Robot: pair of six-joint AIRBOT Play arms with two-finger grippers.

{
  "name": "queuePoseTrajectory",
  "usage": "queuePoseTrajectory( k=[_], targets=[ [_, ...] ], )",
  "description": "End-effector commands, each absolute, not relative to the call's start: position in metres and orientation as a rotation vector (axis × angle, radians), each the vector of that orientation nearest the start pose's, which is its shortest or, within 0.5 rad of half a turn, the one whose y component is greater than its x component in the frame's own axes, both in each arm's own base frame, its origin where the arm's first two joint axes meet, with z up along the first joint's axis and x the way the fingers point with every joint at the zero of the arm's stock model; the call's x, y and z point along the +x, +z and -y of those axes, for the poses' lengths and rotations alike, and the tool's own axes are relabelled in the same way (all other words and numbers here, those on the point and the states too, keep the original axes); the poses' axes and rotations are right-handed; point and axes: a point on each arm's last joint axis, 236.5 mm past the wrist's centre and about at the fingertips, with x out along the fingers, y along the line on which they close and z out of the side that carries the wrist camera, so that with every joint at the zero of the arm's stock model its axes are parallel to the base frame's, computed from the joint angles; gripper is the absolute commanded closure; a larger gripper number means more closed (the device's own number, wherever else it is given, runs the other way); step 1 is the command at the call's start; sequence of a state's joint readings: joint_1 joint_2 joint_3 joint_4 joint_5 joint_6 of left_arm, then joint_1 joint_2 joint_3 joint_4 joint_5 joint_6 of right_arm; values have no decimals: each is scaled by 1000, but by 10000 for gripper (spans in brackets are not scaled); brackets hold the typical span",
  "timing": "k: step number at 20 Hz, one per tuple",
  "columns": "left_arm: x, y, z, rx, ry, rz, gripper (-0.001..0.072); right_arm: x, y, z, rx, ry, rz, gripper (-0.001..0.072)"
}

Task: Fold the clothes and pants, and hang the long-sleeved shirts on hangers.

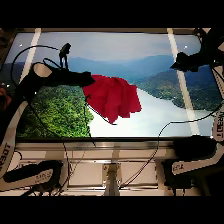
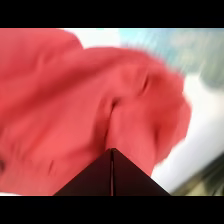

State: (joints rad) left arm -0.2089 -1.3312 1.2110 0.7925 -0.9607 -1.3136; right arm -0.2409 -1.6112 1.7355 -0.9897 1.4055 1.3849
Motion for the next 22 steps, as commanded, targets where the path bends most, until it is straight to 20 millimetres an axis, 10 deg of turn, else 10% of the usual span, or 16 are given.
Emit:
queuePoseTrajectory(
  k=[1, 6, 10, 12, 14, 17, 22],
  targets=[
    [359, 36, 212, -404, -608, -1186, 688, 430, 84, -64, 490, 532, -1200, 706],
    [298, -33, 203, -595, -452, -1335, 688, 311, 38, -144, 778, 706, -1305, 706],
    [302, -60, 218, -679, -337, -1266, 687, 265, -23, -167, 890, 565, -1430, 696],
    [323, -59, 219, -691, -290, -1164, 672, 255, -34, -180, 872, 556, -1467, 588],
    [336, -63, 217, -701, -253, -1113, 669, 256, -40, -193, 815, 559, -1451, 255],
    [350, -75, 209, -728, -187, -1083, 233, 271, -49, -204, 753, 515, -1378, 255],
    [357, -96, 204, -811, -92, -1093, 226, 296, -54, -201, 760, 418, -1285, 255]
  ],
)
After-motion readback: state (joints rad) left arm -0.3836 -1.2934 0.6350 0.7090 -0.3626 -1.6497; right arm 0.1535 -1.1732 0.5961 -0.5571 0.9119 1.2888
